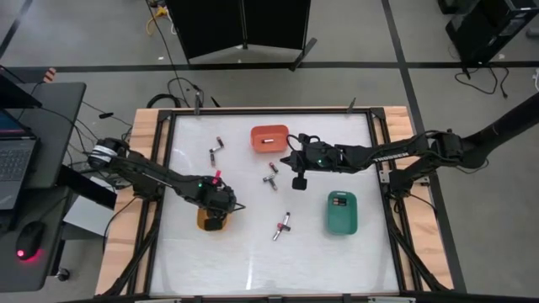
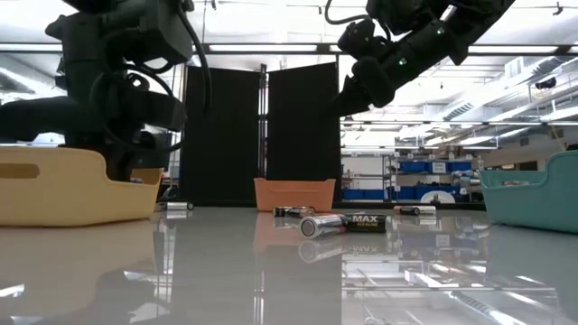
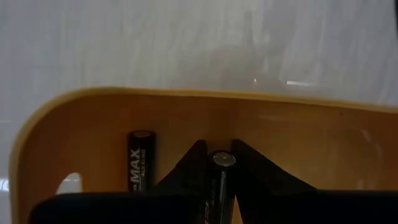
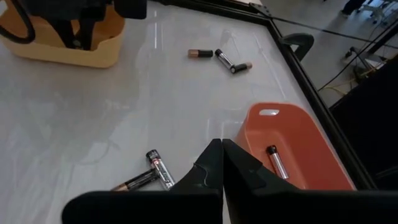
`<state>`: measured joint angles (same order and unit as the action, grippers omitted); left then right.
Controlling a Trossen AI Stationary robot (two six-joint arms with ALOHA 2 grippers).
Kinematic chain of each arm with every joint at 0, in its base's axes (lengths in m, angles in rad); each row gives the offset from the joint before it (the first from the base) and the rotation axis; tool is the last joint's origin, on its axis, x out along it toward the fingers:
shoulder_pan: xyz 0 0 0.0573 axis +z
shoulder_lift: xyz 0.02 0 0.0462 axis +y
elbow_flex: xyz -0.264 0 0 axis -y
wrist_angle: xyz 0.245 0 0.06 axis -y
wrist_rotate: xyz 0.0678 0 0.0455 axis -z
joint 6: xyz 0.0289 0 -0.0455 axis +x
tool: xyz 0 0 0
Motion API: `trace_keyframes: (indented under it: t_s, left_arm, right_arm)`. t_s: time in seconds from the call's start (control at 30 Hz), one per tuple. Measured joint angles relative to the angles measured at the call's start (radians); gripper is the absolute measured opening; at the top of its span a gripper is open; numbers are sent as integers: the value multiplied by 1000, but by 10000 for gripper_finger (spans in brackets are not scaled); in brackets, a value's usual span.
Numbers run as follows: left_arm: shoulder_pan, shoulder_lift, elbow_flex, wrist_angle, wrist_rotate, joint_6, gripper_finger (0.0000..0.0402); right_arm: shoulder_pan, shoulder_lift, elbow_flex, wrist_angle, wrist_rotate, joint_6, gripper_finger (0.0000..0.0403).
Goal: Sort batteries
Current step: Put the red battery into the yellow bin, then put the brown battery into the green bin
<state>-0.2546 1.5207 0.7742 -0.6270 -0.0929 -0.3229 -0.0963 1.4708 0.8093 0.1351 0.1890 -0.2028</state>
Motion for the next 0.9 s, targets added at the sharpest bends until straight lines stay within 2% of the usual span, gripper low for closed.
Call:
trace_keyframes:
  t_s: [0.13,0.3,0.43,0.7,0.9]
  left_arm:
    - [0,2,0,3,0,-19,61]
    - [0,2,2,5,-3,-29,115]
    - [0,-7,4,-5,-5,-40,127]
    - [-3,-81,132,-176,-33,-46,127]
    - [18,-161,249,-273,-102,-46,93]
  right_arm:
    - [0,0,0,-2,0,0,8]
    - [0,0,0,-3,0,0,9]
    - [0,0,0,-3,0,0,9]
    - [0,0,0,-10,0,-1,9]
    - [0,0,0,-24,0,0,9]
